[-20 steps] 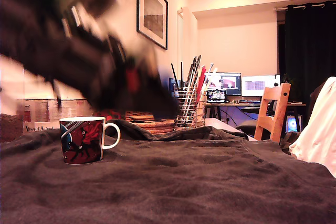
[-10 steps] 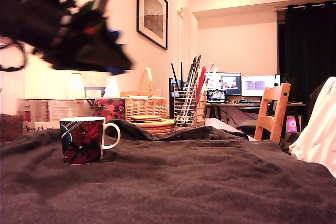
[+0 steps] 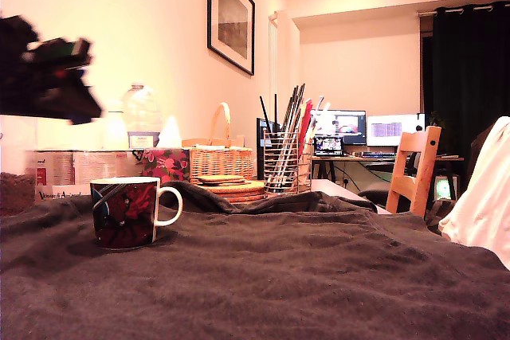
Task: Pick up the coffee capsules on the table and drop them inside the coffee cup
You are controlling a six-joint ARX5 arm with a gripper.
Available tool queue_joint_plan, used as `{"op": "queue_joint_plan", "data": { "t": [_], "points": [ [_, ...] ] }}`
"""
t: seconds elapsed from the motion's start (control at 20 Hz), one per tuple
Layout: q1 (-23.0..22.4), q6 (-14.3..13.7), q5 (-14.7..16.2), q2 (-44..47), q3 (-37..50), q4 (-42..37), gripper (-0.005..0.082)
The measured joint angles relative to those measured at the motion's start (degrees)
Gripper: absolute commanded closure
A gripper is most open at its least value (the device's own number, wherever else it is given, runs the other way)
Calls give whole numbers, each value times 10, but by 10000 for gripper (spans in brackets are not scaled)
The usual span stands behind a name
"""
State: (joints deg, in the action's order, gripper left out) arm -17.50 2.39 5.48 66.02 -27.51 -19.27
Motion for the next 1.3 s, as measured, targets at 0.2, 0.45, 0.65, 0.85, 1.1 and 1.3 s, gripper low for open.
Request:
{"op": "queue_joint_plan", "data": {
  "t": [0.2,0.45,0.65,0.85,1.1,1.3],
  "points": [
    [24,0,5,0,0,-5,524],
    [44,0,43,14,-8,-26,524],
    [49,0,71,82,-66,-20,524],
    [49,-5,94,143,-155,40,524],
    [49,-13,111,223,-232,119,524],
    [49,-22,114,269,-271,172,524]
  ]
}}
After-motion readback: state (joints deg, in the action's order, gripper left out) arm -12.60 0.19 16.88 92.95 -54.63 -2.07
